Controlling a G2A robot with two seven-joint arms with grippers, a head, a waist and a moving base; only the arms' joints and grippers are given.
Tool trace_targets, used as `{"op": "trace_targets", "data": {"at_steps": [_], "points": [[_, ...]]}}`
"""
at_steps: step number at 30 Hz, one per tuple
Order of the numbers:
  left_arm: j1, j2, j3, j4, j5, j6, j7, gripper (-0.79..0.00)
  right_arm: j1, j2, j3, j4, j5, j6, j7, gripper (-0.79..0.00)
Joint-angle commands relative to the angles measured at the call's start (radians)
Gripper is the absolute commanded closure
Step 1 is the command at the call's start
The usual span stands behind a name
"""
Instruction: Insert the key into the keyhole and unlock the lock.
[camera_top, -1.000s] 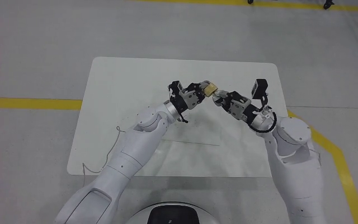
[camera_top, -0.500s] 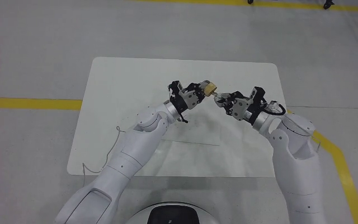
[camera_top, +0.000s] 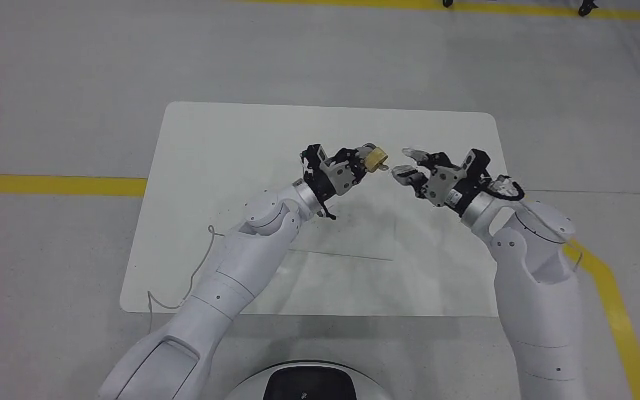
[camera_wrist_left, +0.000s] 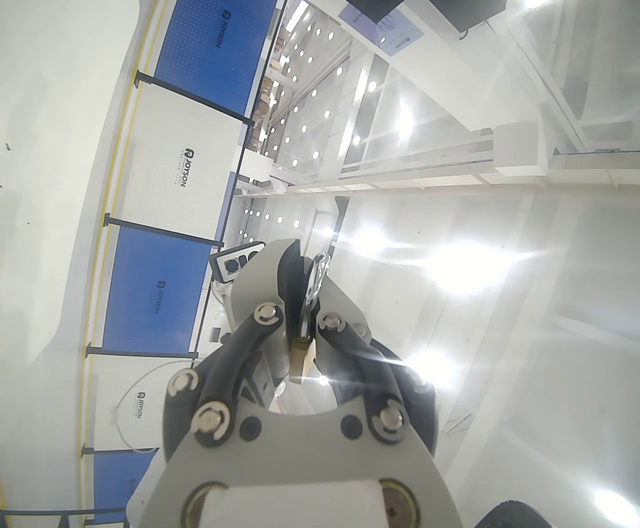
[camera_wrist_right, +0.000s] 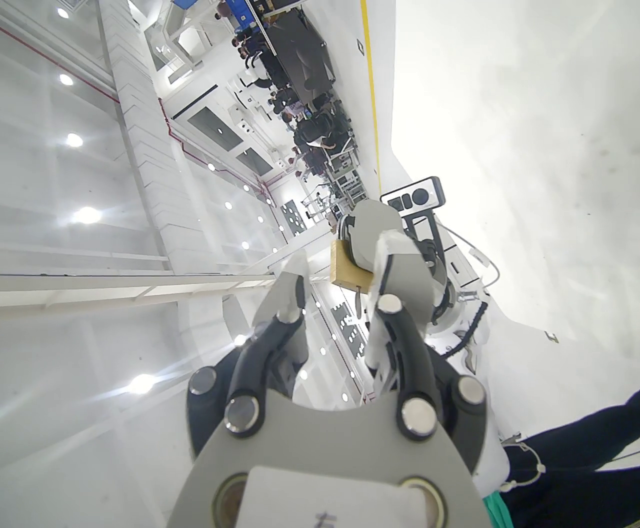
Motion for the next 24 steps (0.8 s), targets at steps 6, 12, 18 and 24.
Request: {"op": "trace_targets", "data": {"at_steps": [6, 12, 18, 24], "points": [[0.040, 0.008, -0.022, -0.047, 0.074, -0.116, 0.063, 0.000, -0.011, -0.003, -0.007, 0.010, 0.064, -0.005, 0.042, -0.785], [0.091, 0.002, -0.029, -0.066, 0.110, -0.369, 0.118, 0.000, -0.018, -0.011, -0.013, 0.032, 0.212, -0.032, 0.070, -0.366], [0.091, -0.004, -0.021, -0.053, 0.132, -0.389, 0.147, 0.000, -0.015, -0.015, -0.043, 0.032, 0.241, -0.075, 0.047, -0.268], [0.091, -0.004, -0.021, -0.053, 0.132, -0.389, 0.147, 0.000, -0.010, -0.013, -0.075, 0.023, 0.198, -0.080, 0.051, -0.166]]}}
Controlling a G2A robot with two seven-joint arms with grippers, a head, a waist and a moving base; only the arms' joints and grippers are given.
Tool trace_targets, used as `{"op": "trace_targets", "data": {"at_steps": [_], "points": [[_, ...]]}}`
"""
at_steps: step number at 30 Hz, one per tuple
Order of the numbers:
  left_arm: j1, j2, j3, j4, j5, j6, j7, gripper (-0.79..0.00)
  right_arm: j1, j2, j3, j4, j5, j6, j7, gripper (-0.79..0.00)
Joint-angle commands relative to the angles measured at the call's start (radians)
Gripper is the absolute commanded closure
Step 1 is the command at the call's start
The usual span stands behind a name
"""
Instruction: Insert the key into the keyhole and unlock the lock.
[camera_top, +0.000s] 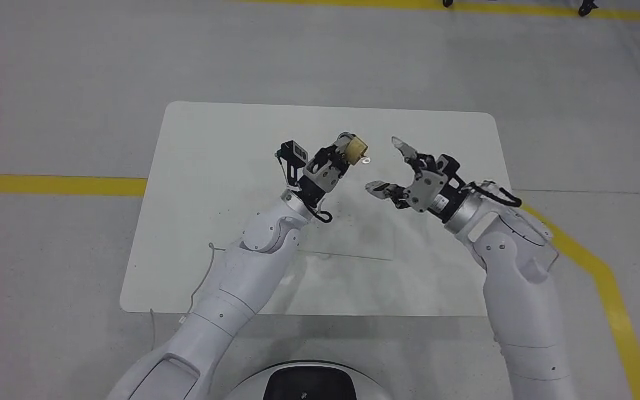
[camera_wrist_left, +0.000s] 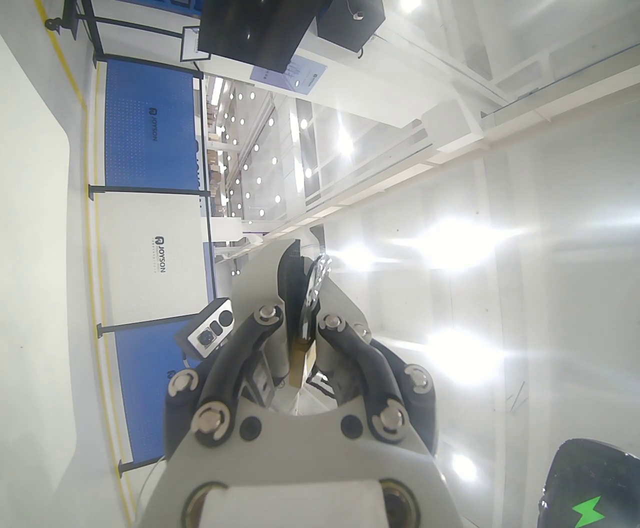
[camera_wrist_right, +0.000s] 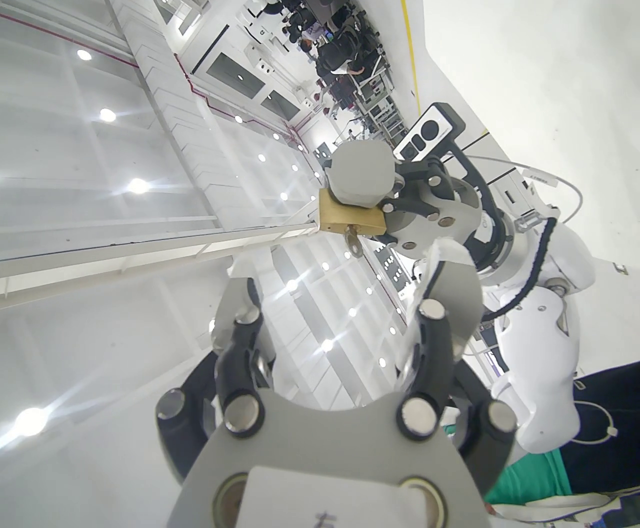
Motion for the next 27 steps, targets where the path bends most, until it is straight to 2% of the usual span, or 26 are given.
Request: {"op": "trace_targets", "data": {"at_steps": [1, 2, 5, 13, 15, 19, 22, 27], "points": [[0.000, 0.000, 0.000, 0.000, 0.000, 0.000, 0.000, 0.000, 0.000, 0.001, -0.008, -0.002, -0.018, -0.006, -0.001, -0.151], [0.000, 0.000, 0.000, 0.000, 0.000, 0.000, 0.000, 0.000, 0.000, 0.001, -0.011, -0.002, -0.020, -0.007, 0.003, -0.139], [0.000, 0.000, 0.000, 0.000, 0.000, 0.000, 0.000, 0.000, 0.003, 0.003, -0.021, -0.005, -0.031, -0.007, 0.006, -0.015], [0.000, 0.000, 0.000, 0.000, 0.000, 0.000, 0.000, 0.000, 0.024, 0.002, -0.046, -0.001, -0.025, -0.007, -0.005, 0.000], [0.000, 0.000, 0.000, 0.000, 0.000, 0.000, 0.000, 0.000, 0.030, 0.002, -0.048, -0.002, -0.023, -0.010, -0.010, -0.040], [0.000, 0.000, 0.000, 0.000, 0.000, 0.000, 0.000, 0.000, 0.037, 0.005, -0.053, -0.012, -0.040, -0.005, -0.014, -0.243], [0.000, 0.000, 0.000, 0.000, 0.000, 0.000, 0.000, 0.000, 0.038, 0.007, -0.057, -0.019, -0.059, 0.003, -0.015, -0.289], [0.000, 0.000, 0.000, 0.000, 0.000, 0.000, 0.000, 0.000, 0.033, 0.010, -0.049, -0.022, -0.068, 0.003, -0.022, -0.256]]}}
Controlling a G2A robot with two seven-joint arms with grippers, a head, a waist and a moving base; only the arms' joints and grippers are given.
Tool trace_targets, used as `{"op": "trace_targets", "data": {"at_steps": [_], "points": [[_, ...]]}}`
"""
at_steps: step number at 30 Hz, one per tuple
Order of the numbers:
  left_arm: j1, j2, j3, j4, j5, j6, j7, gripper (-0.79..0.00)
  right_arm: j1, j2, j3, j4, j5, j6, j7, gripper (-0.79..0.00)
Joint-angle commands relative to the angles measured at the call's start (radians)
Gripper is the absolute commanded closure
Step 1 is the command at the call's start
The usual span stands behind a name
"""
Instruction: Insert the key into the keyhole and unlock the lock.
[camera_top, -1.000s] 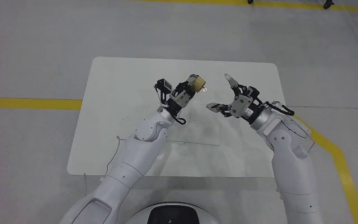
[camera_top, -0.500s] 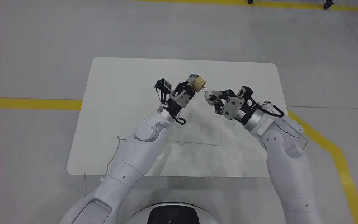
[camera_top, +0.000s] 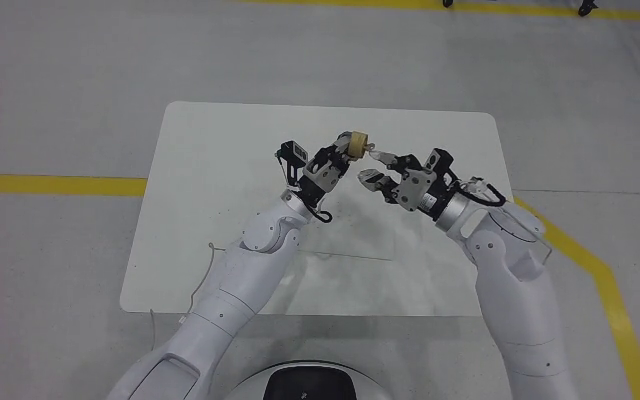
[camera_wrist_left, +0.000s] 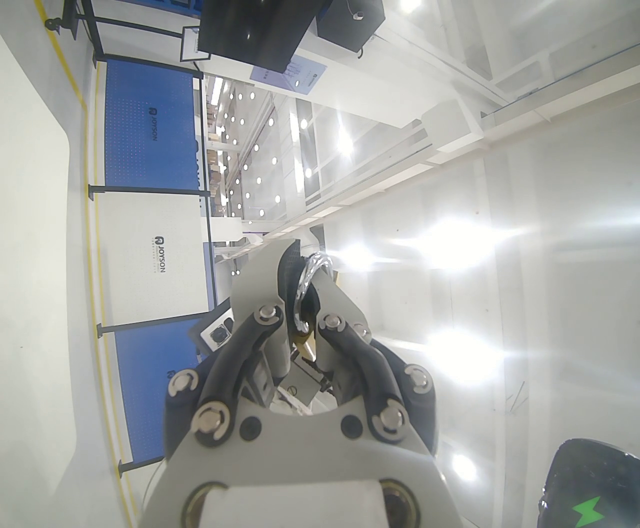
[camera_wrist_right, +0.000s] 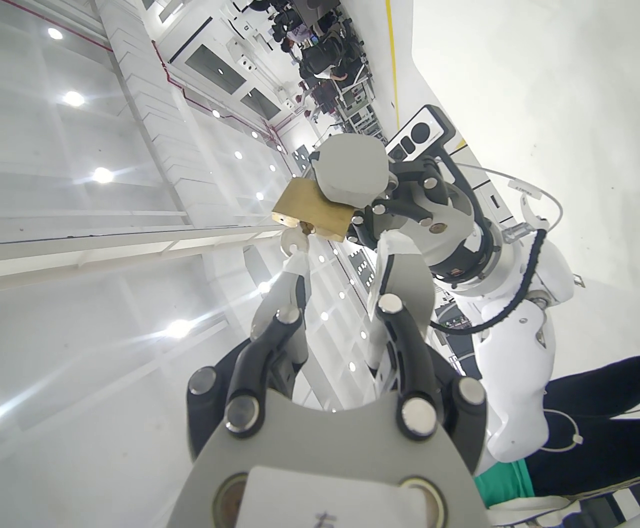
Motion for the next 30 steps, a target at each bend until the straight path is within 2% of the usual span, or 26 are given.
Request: {"op": "trace_targets", "data": {"at_steps": [1, 17, 26, 30], "points": [[0.000, 0.000, 0.000, 0.000, 0.000, 0.000, 0.000, 0.000, -0.002, 0.001, 0.005, -0.001, 0.003, -0.001, -0.004, -0.256], [0.000, 0.000, 0.000, 0.000, 0.000, 0.000, 0.000, 0.000, -0.019, 0.012, 0.052, -0.015, -0.006, -0.008, -0.007, -0.296], [0.000, 0.000, 0.000, 0.000, 0.000, 0.000, 0.000, 0.000, 0.027, 0.012, 0.024, 0.006, -0.004, 0.001, -0.007, -0.274], [0.000, 0.000, 0.000, 0.000, 0.000, 0.000, 0.000, 0.000, 0.051, 0.013, 0.002, 0.016, -0.013, 0.019, -0.005, -0.200]]}}
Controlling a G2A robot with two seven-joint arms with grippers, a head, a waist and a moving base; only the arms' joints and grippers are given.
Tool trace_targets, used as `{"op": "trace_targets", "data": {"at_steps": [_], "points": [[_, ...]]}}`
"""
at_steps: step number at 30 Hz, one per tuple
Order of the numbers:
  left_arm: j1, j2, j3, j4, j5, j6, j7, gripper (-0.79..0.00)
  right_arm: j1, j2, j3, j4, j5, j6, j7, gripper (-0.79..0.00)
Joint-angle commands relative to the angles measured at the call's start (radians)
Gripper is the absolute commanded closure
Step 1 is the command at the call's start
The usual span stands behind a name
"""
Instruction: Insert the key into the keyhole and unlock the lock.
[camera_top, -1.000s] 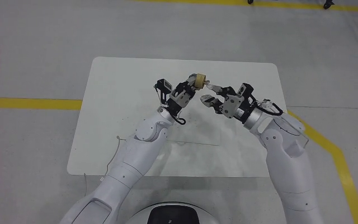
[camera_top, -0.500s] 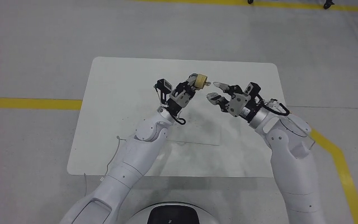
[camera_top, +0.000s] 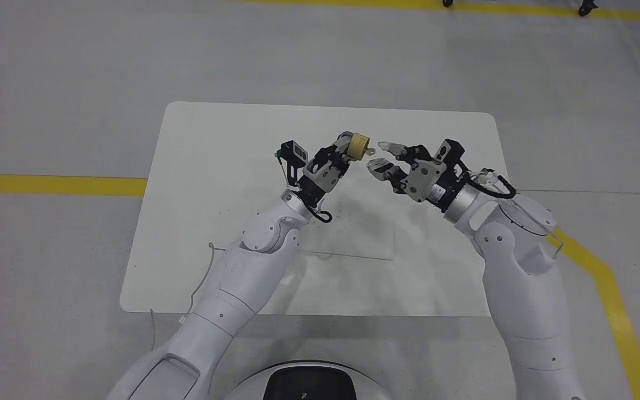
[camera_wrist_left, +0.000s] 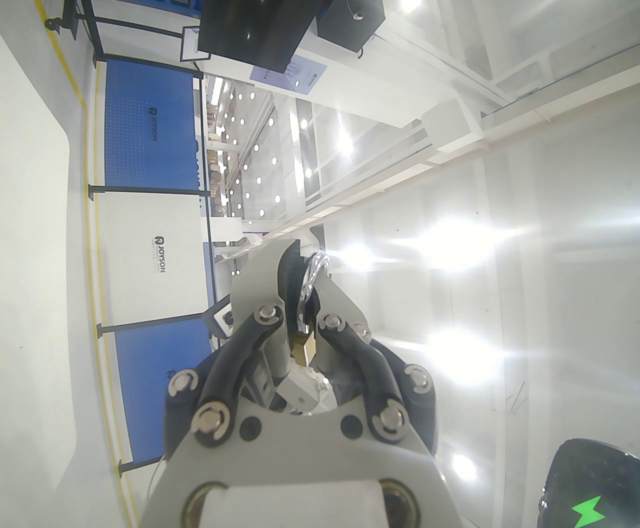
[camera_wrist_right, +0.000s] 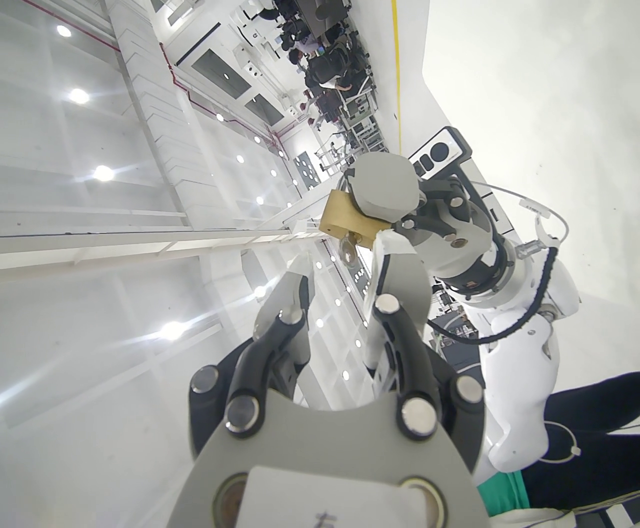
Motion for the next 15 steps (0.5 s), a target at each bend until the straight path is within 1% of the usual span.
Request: {"op": "trace_targets", "data": {"at_steps": [1, 3, 4, 5, 6, 15], "points": [[0.000, 0.000, 0.000, 0.000, 0.000, 0.000, 0.000, 0.000, 0.009, 0.000, -0.009, 0.005, -0.003, 0.010, -0.001, -0.169], [0.000, 0.000, 0.000, 0.000, 0.000, 0.000, 0.000, 0.000, 0.020, 0.000, -0.019, 0.012, -0.004, 0.022, -0.004, -0.123], [0.000, 0.000, 0.000, 0.000, 0.000, 0.000, 0.000, 0.000, 0.025, 0.000, -0.023, 0.017, -0.002, 0.028, -0.008, -0.086], [0.000, 0.000, 0.000, 0.000, 0.000, 0.000, 0.000, 0.000, 0.030, 0.000, -0.027, 0.021, 0.002, 0.036, -0.013, -0.028], [0.000, 0.000, 0.000, 0.000, 0.000, 0.000, 0.000, 0.000, 0.034, -0.001, -0.031, 0.027, 0.014, 0.046, -0.015, 0.000], [0.000, 0.000, 0.000, 0.000, 0.000, 0.000, 0.000, 0.000, 0.057, -0.008, -0.030, 0.069, 0.157, 0.123, -0.074, 0.000]]}}
